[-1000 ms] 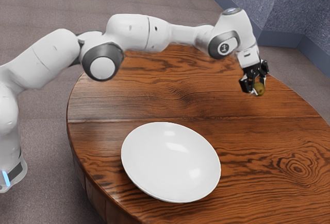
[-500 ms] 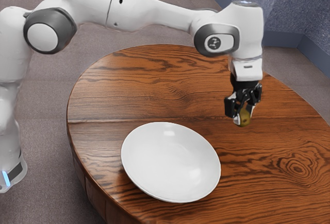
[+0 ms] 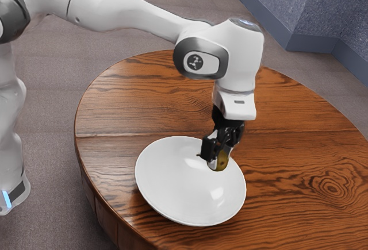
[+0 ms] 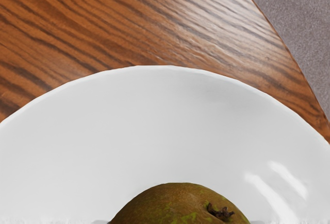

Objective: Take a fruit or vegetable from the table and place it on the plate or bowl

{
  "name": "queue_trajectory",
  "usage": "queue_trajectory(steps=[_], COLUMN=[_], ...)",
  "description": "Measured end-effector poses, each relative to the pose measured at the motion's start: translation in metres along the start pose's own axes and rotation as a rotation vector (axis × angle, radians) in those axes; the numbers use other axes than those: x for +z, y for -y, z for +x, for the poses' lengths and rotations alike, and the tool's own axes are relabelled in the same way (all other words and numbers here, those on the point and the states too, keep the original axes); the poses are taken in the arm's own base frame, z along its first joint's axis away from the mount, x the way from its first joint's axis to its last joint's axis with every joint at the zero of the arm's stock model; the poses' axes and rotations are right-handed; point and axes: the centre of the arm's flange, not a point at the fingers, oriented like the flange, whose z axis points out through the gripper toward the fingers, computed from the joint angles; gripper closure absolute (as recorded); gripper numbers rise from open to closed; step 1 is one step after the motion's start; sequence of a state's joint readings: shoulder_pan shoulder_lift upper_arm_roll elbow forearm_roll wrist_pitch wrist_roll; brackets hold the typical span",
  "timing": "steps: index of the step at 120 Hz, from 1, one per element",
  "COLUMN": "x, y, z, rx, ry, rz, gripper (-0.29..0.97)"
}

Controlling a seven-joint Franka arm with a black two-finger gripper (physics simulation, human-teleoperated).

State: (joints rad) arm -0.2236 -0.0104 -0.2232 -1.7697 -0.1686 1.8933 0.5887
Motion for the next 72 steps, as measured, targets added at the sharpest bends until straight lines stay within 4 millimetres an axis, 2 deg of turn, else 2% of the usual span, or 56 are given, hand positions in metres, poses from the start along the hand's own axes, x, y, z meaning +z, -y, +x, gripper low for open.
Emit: queue_trajectory(steps=[11, 21, 31, 44, 58, 72], x=[0.008, 0.015, 0.021, 0.021, 0.02, 0.018], y=[-0.017, -0.024, -0.021, -0.007, 0.009, 0.022], z=[-0.002, -0.002, -0.005, -0.012, -0.022, -0.03], rx=[-0.03, -0.059, -0.098, -0.16, -0.223, -0.272], ry=[0.012, 0.024, 0.033, 0.035, 0.035, 0.033], rz=[-0.026, -0.042, -0.052, -0.052, -0.055, -0.056], gripper=[0.47, 0.47, 0.47, 0.47, 0.23, 0.1])
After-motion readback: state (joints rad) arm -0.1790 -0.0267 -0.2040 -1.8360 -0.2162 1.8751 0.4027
